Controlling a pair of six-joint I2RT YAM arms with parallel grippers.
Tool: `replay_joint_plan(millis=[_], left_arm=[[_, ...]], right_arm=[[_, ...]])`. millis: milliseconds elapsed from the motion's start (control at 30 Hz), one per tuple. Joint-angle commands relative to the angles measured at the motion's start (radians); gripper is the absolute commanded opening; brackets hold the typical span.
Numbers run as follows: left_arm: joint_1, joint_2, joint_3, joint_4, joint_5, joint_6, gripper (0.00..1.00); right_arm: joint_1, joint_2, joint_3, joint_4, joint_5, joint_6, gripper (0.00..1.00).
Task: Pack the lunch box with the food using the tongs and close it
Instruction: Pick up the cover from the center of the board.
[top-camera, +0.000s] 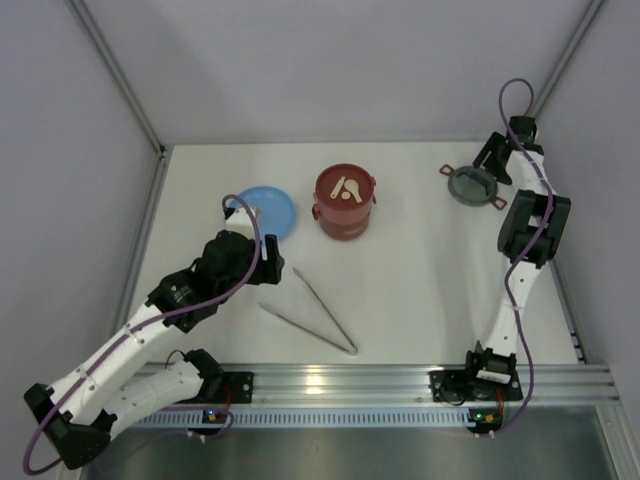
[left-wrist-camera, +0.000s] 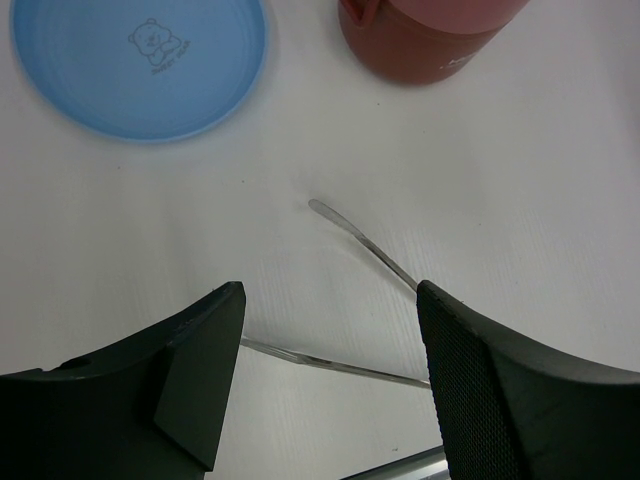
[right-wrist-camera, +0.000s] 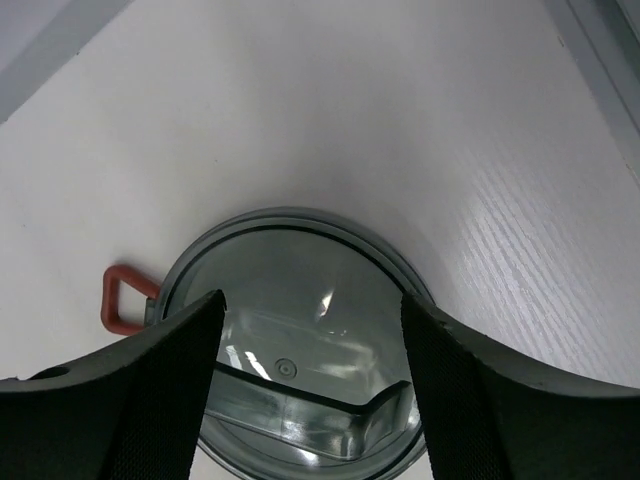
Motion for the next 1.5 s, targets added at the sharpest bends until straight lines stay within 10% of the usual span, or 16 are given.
replay_joint_plan(millis=[0,800,1133,1467], left_arm=[[-0.004,0.006,-0.01,0.062,0.011,0.007,0.74],[-0.004,0.012,-0.007,0.054,0.039,0.01,0.74],[-0.004,0.018,-0.007,0.057,0.053,0.013,0.74],[-0.004,0.031,-0.007,0.059,0.071,0.022,0.74]], right_arm=[[-0.007,0.004,0.051,0.003,0.04,0.038,0.7],[0.174,-0.51,-0.578,0.075,0.151,0.131,0.35],[0.231,-0.6,-0.667,0.073,0.117,0.059,0.34],[0.231,-0.525,-0.509,0.007,0.286,-0.142,0.61]])
